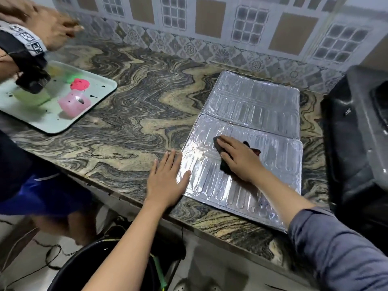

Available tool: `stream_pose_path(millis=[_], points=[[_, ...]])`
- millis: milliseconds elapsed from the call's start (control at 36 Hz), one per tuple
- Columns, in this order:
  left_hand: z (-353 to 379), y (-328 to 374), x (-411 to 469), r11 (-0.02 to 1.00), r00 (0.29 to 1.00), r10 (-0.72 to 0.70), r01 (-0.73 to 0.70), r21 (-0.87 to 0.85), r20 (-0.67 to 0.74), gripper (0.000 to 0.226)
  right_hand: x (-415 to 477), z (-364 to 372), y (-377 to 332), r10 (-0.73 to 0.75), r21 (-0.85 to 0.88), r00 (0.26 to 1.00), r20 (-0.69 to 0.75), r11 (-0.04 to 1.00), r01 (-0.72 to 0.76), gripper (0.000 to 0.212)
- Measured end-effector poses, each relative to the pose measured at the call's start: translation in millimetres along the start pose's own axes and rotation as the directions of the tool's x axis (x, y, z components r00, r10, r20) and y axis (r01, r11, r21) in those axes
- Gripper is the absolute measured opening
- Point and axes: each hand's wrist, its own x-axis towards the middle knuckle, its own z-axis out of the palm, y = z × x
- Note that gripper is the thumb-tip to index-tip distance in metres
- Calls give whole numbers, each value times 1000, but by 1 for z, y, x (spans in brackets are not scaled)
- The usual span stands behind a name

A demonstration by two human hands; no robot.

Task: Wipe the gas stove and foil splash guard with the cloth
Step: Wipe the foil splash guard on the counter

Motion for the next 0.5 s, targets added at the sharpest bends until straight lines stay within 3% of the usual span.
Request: stream_pose_path(millis=[167, 333, 500], points=[[-2, 1, -2, 1000, 1000, 10, -10, 13, 0, 65, -49, -5, 16, 309, -12, 949, -64, 951, -310, 49], [-1, 0, -2, 1000, 1000, 15, -15, 12, 1, 65, -89, -1, 19, 568, 16, 799, -199, 817, -577, 50], [1, 0, -1, 1000, 1000, 20, -20, 2, -17, 66, -106, 7, 7, 693, 52, 667, -273, 703, -709, 53]])
